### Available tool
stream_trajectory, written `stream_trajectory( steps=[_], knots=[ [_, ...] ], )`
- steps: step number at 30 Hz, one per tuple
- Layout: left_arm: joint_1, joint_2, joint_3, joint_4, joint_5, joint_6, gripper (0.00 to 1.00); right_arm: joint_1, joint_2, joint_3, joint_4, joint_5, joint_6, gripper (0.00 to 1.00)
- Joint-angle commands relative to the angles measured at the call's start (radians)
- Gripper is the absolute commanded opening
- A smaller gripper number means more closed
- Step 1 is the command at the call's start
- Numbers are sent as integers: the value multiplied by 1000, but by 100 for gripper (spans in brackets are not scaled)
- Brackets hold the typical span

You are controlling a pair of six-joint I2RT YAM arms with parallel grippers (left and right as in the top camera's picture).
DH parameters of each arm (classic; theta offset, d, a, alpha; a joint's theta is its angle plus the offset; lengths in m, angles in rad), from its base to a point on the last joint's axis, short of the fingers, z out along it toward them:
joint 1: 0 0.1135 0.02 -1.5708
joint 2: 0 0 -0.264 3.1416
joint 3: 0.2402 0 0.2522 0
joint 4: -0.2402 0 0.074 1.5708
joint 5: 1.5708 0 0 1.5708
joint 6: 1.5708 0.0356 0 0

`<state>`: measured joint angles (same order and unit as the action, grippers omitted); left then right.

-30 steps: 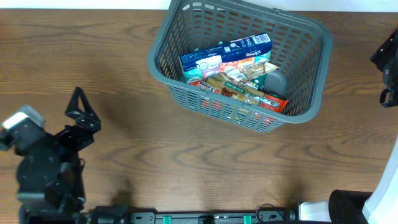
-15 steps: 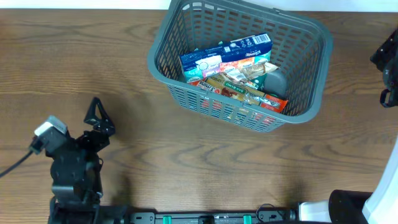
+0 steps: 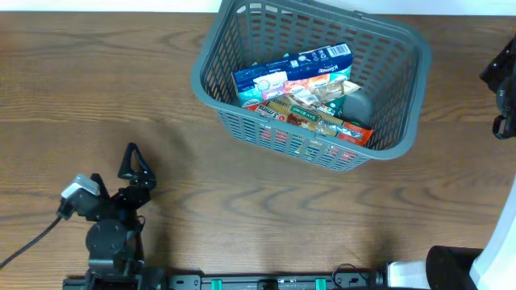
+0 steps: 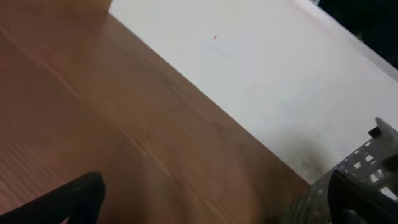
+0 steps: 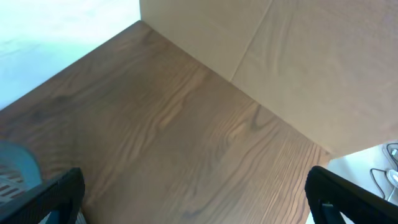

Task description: Pack container

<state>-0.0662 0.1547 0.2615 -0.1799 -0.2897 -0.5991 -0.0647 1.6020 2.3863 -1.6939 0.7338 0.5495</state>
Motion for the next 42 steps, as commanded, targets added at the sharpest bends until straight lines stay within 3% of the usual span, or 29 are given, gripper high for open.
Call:
stream_trajectory(
  steps=[1, 9, 30, 42],
  knots=[
    [6, -33, -37, 11, 33, -35, 98, -7, 2, 0, -2, 16, 19, 99],
    [6, -42, -73, 10, 135, 30, 99, -7, 2, 0, -2, 16, 19, 99],
    [6, -121, -152, 6, 238, 203, 99, -7, 2, 0, -2, 16, 18, 99],
    [6, -148, -211, 7, 309, 229, 99, -7, 2, 0, -2, 16, 19, 99]
  ],
)
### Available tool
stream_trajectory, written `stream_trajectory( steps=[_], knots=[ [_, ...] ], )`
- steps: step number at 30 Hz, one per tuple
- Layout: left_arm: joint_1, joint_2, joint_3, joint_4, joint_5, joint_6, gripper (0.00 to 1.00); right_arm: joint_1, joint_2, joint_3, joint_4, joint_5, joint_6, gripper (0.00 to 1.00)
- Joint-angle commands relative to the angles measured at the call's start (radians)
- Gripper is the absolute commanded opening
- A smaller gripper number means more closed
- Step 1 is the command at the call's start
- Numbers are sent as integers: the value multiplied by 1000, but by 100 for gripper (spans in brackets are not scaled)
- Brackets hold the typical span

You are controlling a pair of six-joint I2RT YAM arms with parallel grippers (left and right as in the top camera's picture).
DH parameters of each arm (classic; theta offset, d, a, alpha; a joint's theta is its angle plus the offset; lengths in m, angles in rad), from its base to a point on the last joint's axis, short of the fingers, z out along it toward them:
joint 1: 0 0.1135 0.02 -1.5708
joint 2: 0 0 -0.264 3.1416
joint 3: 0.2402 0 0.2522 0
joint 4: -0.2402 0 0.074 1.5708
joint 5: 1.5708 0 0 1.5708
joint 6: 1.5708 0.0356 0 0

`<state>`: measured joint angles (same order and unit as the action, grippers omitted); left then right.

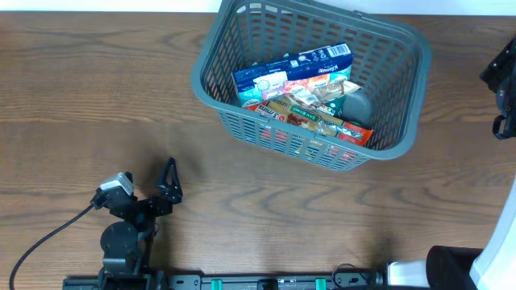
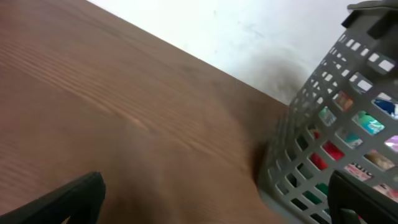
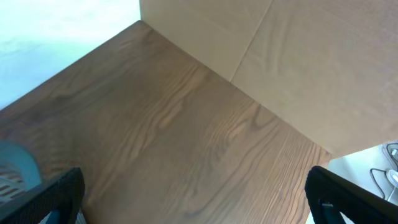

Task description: Pack container

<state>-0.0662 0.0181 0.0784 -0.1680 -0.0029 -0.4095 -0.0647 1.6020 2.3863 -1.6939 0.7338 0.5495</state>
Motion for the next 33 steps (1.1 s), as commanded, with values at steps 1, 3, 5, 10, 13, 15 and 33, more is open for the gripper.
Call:
stream_trajectory(
  steps=[1, 3, 5, 10, 13, 15, 33],
  knots=[
    [5, -13, -28, -5, 22, 51, 99, -7, 2, 0, -2, 16, 19, 99],
    [3, -16, -28, -5, 22, 79, 99, -7, 2, 0, -2, 16, 18, 99],
    [3, -16, -28, -5, 21, 105, 99, -7, 2, 0, -2, 16, 19, 99],
    [3, -15, -28, -5, 21, 125, 99, -7, 2, 0, -2, 16, 19, 99],
    [3, -15, -28, -5, 21, 134, 99, -7, 2, 0, -2, 16, 19, 99],
    [3, -15, -28, -5, 21, 164, 99, -7, 2, 0, -2, 16, 19, 99],
    [2, 0, -28, -6, 7, 355, 99, -7, 2, 0, -2, 16, 19, 99]
  ],
)
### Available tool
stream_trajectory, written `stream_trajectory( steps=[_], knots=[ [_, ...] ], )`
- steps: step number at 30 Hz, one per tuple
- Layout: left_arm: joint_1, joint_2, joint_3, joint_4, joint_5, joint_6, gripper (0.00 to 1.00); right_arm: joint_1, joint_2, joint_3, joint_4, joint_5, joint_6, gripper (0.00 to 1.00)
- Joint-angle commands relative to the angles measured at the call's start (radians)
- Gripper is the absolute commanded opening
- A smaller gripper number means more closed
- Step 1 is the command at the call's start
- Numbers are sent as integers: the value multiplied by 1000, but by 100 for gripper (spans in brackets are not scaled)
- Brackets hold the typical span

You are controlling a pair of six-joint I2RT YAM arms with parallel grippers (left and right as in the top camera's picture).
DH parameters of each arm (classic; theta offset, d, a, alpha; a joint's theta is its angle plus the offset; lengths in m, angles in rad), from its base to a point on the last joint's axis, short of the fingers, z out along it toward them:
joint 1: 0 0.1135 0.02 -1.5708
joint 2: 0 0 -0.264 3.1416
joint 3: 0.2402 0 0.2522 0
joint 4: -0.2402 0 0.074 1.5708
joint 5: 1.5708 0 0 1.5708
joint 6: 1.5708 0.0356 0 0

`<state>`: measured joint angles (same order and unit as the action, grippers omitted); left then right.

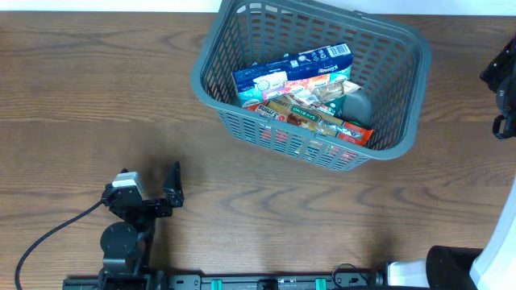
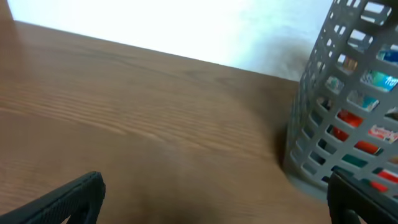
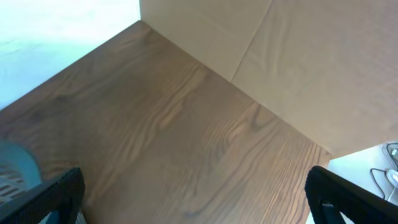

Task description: Pack container

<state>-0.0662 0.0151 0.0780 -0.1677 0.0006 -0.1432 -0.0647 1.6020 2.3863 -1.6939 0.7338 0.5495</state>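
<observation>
A grey slotted basket (image 1: 206, 87) stands at the back centre of the wooden table. In it lie a blue-and-white box (image 1: 294, 68) and several snack packets (image 1: 316, 114). My left gripper (image 1: 172, 187) sits low near the front left, open and empty, well short of the basket. In the left wrist view this gripper (image 2: 214, 205) has its fingertips wide apart over bare wood, with the basket (image 2: 339, 106) at the right. My right gripper (image 1: 504, 80) is at the table's right edge; its wrist view shows it open (image 3: 196, 199) over bare wood.
The left arm's black cable (image 1: 48, 234) trails to the front left. A white wall (image 2: 155, 25) lies beyond the table's far edge. A beige board (image 3: 298, 62) stands behind the table's right corner. A rail (image 1: 266, 282) runs along the front edge.
My left gripper has turned a little further toward the basket, staying at nearly the same spot. In its wrist view the basket now shows more level. The right arm has not moved.
At first my left gripper was open at the front left, facing the far edge. Then it stood further right, turned toward the basket, and now it is turned a little more. The basket's contents and the right arm stayed as they were.
</observation>
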Motion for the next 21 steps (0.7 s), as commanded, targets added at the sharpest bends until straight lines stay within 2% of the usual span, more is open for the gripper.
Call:
stream_trajectory(
  steps=[1, 7, 21],
  knots=[
    [2, 5, -27, -8, 4, 102, 99, -7, 2, 0, -2, 16, 19, 99],
    [2, 33, -27, -9, 4, 241, 99, -7, 2, 0, -2, 16, 19, 99],
    [2, 41, -27, -8, 4, 243, 99, -7, 2, 0, -2, 16, 19, 99]
  ],
)
